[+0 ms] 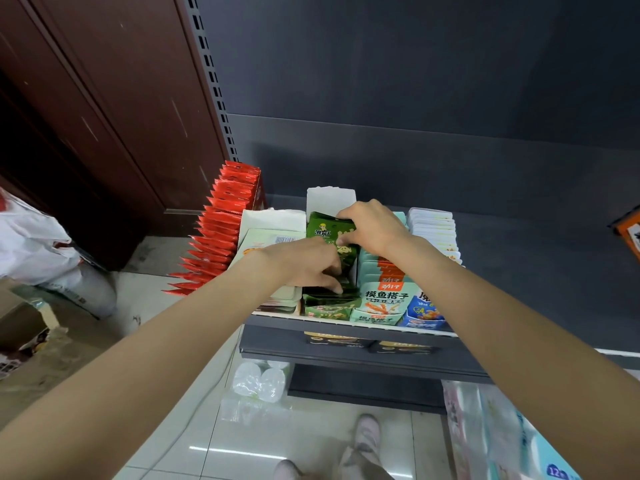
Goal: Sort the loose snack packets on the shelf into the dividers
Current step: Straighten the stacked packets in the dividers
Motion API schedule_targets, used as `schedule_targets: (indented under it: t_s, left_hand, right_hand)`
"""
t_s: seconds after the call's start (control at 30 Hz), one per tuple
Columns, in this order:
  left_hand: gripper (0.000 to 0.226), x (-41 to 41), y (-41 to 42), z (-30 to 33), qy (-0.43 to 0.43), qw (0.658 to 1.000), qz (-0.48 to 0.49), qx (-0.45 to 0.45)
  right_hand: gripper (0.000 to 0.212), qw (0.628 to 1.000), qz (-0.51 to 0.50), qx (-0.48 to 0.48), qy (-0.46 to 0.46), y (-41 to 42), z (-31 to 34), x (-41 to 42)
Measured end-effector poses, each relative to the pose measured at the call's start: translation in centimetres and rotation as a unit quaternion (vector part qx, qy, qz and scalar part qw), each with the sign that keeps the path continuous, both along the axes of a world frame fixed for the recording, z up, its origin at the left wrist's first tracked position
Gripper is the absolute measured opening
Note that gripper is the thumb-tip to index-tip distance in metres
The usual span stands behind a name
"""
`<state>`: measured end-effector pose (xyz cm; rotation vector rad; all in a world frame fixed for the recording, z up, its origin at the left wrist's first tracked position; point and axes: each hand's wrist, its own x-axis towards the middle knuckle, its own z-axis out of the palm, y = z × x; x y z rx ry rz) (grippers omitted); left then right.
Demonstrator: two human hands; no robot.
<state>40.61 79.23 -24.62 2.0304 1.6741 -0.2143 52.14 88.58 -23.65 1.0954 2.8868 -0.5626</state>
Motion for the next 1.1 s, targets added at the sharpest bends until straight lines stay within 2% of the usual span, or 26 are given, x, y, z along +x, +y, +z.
schedule_targets:
  t_s: [0.1, 0.23, 0.37, 0.5, 0.67, 0.73, 0.8, 0.87, 0.97, 1.03, 1.1]
  left_hand:
    - [0.046, 0.1, -0.3, 0.1, -0.009, 1.000, 0.002, -0.001]
    - [0.031, 0.4, -0.4, -0.2, 0.080, 0.997, -0.020, -0.004]
    - [0.020, 0.8, -0.5, -0.2, 0.140, 0.988, -0.034, 0.054]
    - [0.030, 0.6, -0.5, 0.5, 0.166, 0.981, -0.007, 0.103]
    - [0.046, -0.6, 0.1, 1.1, 0.133, 0.977, 0.056, 0.157]
    - [0.045, -0.5, 0.1, 0.9, 0.109, 0.976, 0.066, 0.179]
    - [0.034, -0.8, 0.2, 1.1, 0.092, 0.969, 0.091, 0.209]
    - [0.025, -1.1, 0.2, 1.4, 0.038, 0.962, 0.155, 0.221]
    - [0.025, -0.9, -0.1, 1.3, -0.037, 0.948, 0.216, 0.232]
    - [0.031, -0.4, -0.6, 1.0, -0.043, 0.940, 0.196, 0.276]
    - [0.035, 0.0, -1.2, 1.1, -0.063, 0.936, 0.152, 0.310]
  right_hand:
    - [0.043, 1.000, 0.001, 0.003, -0.002, 0.0, -0.2, -0.1]
    - [0.041, 1.000, 0.002, 0.003, 0.002, 0.2, -0.2, 0.0]
    - [0.030, 1.000, 0.010, 0.004, 0.000, 0.2, -0.3, 0.0]
    - [0.017, 1.000, 0.014, 0.009, -0.012, 0.3, -0.6, 0.0]
    - [0.018, 0.999, 0.028, -0.008, -0.024, 1.2, 0.2, -0.1]
    - [0.015, 0.999, 0.028, -0.012, -0.035, 1.4, 0.6, -0.1]
    - [0.018, 0.998, 0.030, -0.038, -0.042, 1.4, 0.6, -0.2]
    - [0.029, 0.994, 0.021, -0.108, -0.010, 1.4, 0.9, -0.3]
    - [0.042, 0.967, -0.022, -0.244, 0.067, 1.3, 1.3, 1.0]
    - [0.059, 0.977, 0.018, -0.212, 0.015, 0.5, 0.8, 2.0]
    - [0.057, 0.993, 0.055, -0.105, -0.011, -0.1, -0.4, 2.2]
